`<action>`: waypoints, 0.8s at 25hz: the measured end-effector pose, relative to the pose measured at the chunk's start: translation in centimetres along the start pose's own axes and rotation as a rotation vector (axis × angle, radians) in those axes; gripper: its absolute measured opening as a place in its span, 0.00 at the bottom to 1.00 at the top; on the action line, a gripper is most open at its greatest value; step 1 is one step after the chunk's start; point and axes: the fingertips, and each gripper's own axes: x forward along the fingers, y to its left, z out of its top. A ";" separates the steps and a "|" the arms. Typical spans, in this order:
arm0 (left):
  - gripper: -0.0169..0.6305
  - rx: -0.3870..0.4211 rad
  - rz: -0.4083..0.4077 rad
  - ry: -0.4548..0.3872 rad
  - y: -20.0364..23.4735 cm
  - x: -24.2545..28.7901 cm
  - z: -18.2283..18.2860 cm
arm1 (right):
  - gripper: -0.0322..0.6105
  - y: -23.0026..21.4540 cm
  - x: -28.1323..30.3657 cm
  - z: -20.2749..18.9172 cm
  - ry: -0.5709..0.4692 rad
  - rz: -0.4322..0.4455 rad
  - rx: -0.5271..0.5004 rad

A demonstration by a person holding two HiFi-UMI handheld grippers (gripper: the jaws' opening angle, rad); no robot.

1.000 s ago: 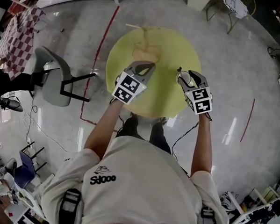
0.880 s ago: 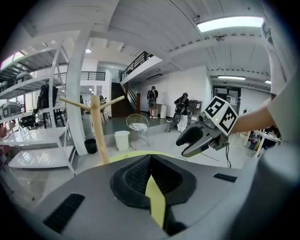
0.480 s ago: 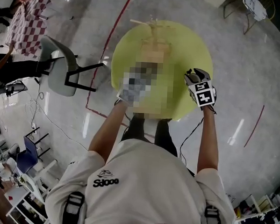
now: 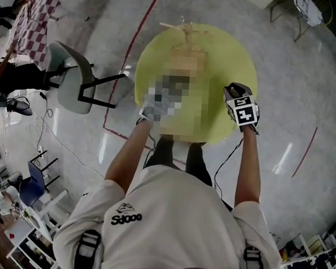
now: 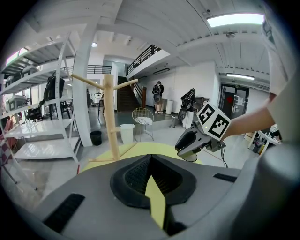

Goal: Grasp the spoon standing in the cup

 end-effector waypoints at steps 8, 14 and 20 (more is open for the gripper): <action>0.07 0.014 -0.016 -0.046 -1.1 -1.4 1.7 | 0.26 1.0 -4.7 1.5 -0.086 -0.079 0.011; 0.07 0.054 -0.051 -0.131 -3.3 -3.6 5.8 | 0.26 1.9 -10.6 3.6 -0.194 -0.165 0.027; 0.07 0.125 -0.066 -0.214 -4.9 -6.8 9.8 | 0.26 2.7 -17.6 6.9 -0.326 -0.254 0.030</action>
